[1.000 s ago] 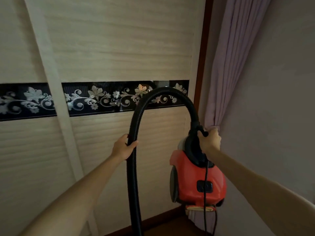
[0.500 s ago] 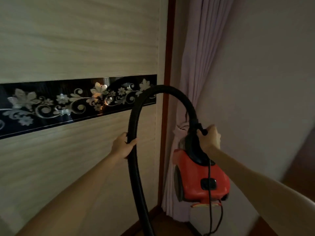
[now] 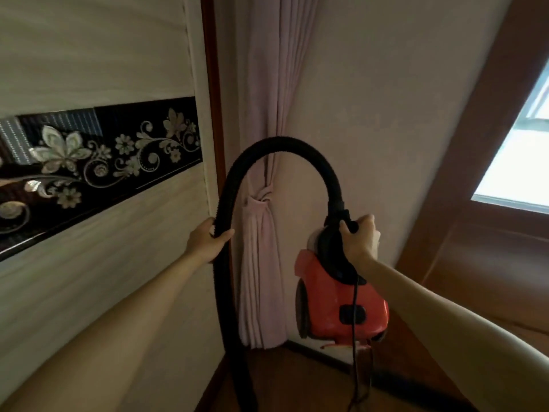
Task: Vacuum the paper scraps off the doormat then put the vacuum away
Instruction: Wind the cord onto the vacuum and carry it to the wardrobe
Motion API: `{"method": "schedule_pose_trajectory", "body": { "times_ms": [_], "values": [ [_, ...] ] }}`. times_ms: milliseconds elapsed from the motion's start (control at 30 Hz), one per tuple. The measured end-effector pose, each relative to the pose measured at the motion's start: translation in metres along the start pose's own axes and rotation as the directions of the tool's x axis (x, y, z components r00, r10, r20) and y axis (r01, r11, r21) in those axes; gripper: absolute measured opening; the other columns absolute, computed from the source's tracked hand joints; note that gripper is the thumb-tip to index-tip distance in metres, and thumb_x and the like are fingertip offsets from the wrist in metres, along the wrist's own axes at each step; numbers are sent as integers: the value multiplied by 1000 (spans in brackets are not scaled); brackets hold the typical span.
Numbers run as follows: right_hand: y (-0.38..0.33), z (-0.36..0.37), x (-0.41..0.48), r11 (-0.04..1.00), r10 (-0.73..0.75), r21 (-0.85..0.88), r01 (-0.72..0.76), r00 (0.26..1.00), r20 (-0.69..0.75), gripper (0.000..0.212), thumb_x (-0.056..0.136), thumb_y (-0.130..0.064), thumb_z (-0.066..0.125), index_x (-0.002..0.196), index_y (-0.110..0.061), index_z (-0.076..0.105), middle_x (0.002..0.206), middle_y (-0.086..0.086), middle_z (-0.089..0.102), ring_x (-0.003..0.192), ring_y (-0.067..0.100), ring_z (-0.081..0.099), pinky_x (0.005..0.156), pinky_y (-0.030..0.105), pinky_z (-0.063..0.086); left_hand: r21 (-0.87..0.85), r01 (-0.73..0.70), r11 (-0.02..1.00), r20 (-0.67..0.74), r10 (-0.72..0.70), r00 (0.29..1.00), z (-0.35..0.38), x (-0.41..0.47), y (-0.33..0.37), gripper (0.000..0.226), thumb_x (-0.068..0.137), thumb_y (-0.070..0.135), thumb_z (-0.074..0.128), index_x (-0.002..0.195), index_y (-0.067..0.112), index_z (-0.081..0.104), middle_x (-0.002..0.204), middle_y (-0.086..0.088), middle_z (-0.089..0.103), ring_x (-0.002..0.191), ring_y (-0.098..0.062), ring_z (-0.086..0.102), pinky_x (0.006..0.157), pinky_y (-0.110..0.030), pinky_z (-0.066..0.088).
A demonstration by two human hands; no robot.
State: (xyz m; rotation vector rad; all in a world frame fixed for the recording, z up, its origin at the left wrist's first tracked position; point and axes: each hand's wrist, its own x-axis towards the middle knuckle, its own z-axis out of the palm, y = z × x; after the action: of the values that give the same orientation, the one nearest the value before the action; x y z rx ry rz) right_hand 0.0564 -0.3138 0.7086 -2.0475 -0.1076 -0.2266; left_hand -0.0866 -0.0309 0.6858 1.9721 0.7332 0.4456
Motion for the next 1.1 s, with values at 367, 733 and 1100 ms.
{"method": "schedule_pose_trajectory", "body": {
  "times_ms": [367, 733, 1100],
  "values": [
    [55, -5, -41, 982, 177, -36, -185, 971, -160, 28, 95, -26, 61, 103, -9, 41, 77, -3, 51, 78, 25, 61, 70, 44, 58, 69, -154, 986, 275, 130, 953, 55, 31, -16, 62, 93, 45, 62, 146, 17, 44, 141, -5, 54, 124, -24, 55, 105, -38, 47],
    [169, 57, -54, 913, 383, -91, -397, 913, -139, 28, 97, -27, 58, 111, -10, 39, 91, 7, 56, 79, 25, 60, 73, 49, 59, 139, -97, 986, 390, 35, 920, 143, 54, -92, 50, 96, 38, 61, 139, 16, 49, 129, -6, 60, 115, -24, 58, 100, -38, 50],
    [270, 124, -57, 819, 539, -202, -538, 841, -52, 25, 100, -29, 52, 106, -14, 33, 93, 11, 58, 79, 31, 63, 58, 39, 53, 269, -63, 961, 454, -69, 889, 213, 91, -189, 42, 96, 41, 60, 129, 17, 52, 117, 0, 61, 98, -17, 58, 81, -33, 53]
  ]
}}
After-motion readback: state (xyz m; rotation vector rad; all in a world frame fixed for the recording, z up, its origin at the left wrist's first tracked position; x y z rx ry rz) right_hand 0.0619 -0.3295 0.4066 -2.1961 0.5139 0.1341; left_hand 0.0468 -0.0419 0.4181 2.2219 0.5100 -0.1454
